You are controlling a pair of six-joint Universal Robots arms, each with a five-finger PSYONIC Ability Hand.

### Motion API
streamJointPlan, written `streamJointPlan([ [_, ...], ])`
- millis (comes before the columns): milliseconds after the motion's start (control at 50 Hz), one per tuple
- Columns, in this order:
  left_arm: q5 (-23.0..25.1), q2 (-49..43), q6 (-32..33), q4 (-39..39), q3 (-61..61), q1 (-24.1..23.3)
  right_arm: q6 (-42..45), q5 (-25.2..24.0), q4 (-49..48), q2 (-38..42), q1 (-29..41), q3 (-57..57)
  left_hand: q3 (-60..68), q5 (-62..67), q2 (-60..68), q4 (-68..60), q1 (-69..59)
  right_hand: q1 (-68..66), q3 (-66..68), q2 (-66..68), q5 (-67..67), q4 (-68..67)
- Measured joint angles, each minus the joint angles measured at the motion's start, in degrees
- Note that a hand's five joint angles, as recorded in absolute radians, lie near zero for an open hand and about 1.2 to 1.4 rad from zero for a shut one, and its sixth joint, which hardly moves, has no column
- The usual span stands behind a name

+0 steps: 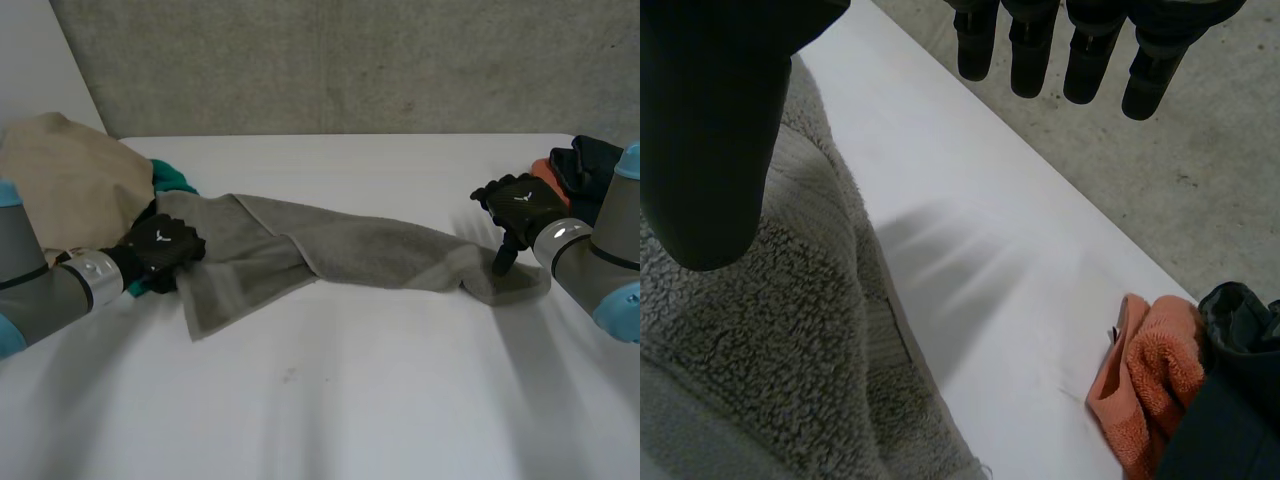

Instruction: Fold the laundry.

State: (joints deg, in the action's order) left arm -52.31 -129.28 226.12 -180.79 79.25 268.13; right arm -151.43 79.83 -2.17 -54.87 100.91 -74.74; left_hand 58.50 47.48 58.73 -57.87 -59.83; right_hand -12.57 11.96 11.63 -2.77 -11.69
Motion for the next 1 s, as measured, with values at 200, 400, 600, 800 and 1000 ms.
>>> streamJointPlan([
  [200, -0.43, 9.14, -17.54, 0.50, -3.44, -2.26, 0.66, 0.18, 0.08, -0.15, 0.29, -0.20, 9.41, 9.97, 9.81, -10.56, -5.45, 0.00, 0.00, 0.00, 0.00, 0.00],
  [400, -8.14, 22.29, -39.95, 0.39, -5.58, -7.57, -0.38, 1.22, 3.75, -3.72, 0.85, -0.16, 9.55, 9.97, 9.85, -10.74, -5.45, 0.01, 0.00, 0.00, 0.00, 0.00],
  [600, -12.02, 25.98, -39.11, 1.69, -6.67, -12.18, -15.89, -0.21, 13.04, -7.54, 6.51, 1.52, 9.55, 9.97, 9.88, -10.77, -5.45, 0.00, 0.01, 0.00, 0.01, 0.01],
  [800, -12.44, 28.41, -38.36, 2.57, -7.52, -15.76, -39.13, -0.84, 11.03, 3.66, 17.40, 12.61, 9.55, 9.97, 9.89, -10.77, -5.45, -10.02, 10.64, 10.74, -10.19, -10.78],
  [1000, -14.65, 30.50, -38.59, 3.28, -7.29, -16.13, -43.89, 3.15, 10.94, 15.21, 20.67, 26.75, 9.55, 9.97, 9.89, -10.77, -5.45, -50.15, 54.10, 54.90, -52.48, -54.64],
])
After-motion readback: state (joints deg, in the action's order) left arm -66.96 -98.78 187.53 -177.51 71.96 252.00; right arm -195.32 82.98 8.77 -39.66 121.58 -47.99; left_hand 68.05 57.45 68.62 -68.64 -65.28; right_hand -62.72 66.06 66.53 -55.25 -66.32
